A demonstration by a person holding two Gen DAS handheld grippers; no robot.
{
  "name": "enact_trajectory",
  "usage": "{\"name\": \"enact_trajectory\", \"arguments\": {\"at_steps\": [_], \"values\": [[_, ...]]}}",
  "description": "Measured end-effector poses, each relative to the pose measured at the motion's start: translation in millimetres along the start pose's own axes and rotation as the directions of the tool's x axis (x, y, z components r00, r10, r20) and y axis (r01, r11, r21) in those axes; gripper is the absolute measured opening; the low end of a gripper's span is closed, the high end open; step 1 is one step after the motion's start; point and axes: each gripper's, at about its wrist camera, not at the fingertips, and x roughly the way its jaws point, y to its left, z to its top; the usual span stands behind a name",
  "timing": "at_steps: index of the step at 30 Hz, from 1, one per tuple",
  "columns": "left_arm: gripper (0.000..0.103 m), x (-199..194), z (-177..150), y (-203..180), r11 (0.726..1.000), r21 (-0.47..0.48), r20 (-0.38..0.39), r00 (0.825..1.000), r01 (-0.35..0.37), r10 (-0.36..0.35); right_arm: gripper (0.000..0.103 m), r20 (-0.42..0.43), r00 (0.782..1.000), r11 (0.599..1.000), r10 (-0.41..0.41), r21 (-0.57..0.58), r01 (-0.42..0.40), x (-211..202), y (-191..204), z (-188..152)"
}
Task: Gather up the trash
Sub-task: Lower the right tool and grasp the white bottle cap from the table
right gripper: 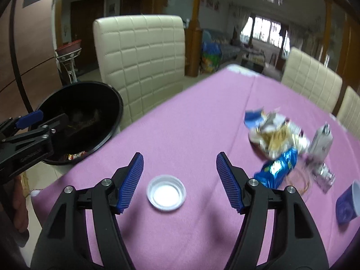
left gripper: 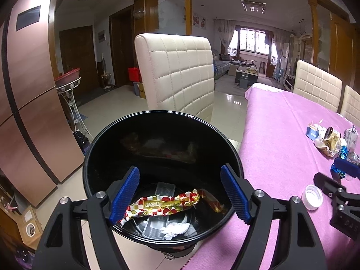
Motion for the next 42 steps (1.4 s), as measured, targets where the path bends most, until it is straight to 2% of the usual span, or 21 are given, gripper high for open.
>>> {"name": "enact_trajectory", "arguments": {"at_steps": [8, 12, 13, 16, 18, 21, 25, 27, 31, 42], "values": [[0.074, -2.8, -2.5, -15.2, 0.999, 0.041, 0.006, 1.000, 0.023, -0.023, 0.067, -0.119, 0.991, 0.998, 0.061, 0.041, -0.057, 21.1, -2.4, -6.6], [0.074, -2.2, -2.6, -14.4, 0.999, 0.038, 0.001, 1.000, 0.027, -0.027, 0.065, -0.159, 0.985, 0.998, 0.065, 0.014, -0.064, 24.0, 6.5, -12.0], [0.074, -1.5, -2.0, -13.5, 0.999, 0.036, 0.000, 1.000, 0.027, -0.027, 0.061, -0.157, 0.985, 0.998, 0.066, 0.014, -0.064, 23.5, 7.0, -12.1], [0.074, -0.1, -2.0, -11.8, 0.999, 0.030, -0.006, 1.000, 0.028, -0.028, 0.036, -0.149, 0.986, 0.997, 0.080, 0.006, -0.080, 22.7, 9.5, -11.4], [0.074, 0.7, -2.5, -11.7, 0.999, 0.028, -0.009, 0.999, 0.031, -0.031, 0.014, -0.146, 0.985, 0.995, 0.087, -0.027, -0.092, 22.1, 15.2, -10.7], [0.074, 1.6, -1.9, -11.3, 0.999, 0.029, -0.009, 1.000, 0.029, -0.029, 0.001, -0.129, 0.986, 0.992, 0.105, -0.062, -0.114, 20.8, 24.4, -8.0], [0.074, 2.1, -1.7, -9.4, 0.999, 0.025, -0.009, 1.000, 0.026, -0.025, 0.000, -0.128, 0.985, 0.992, 0.113, -0.047, -0.120, 24.4, 24.4, -2.1], [0.074, 2.6, -1.9, -7.1, 0.999, 0.018, -0.011, 1.000, 0.029, -0.029, 0.004, -0.129, 0.987, 0.994, 0.100, -0.033, -0.105, 25.1, 21.3, 0.0], [0.074, 3.8, -2.0, -5.8, 0.999, 0.014, -0.013, 0.999, 0.033, -0.033, 0.005, -0.169, 0.981, 0.995, 0.097, 0.003, -0.098, 35.1, 14.9, 6.4], [0.074, 3.0, -0.4, -0.6, 0.999, -0.011, -0.002, 0.999, 0.040, -0.040, 0.006, -0.153, 0.986, 0.998, 0.066, 0.001, -0.066, 37.9, 17.3, 8.7]]}}
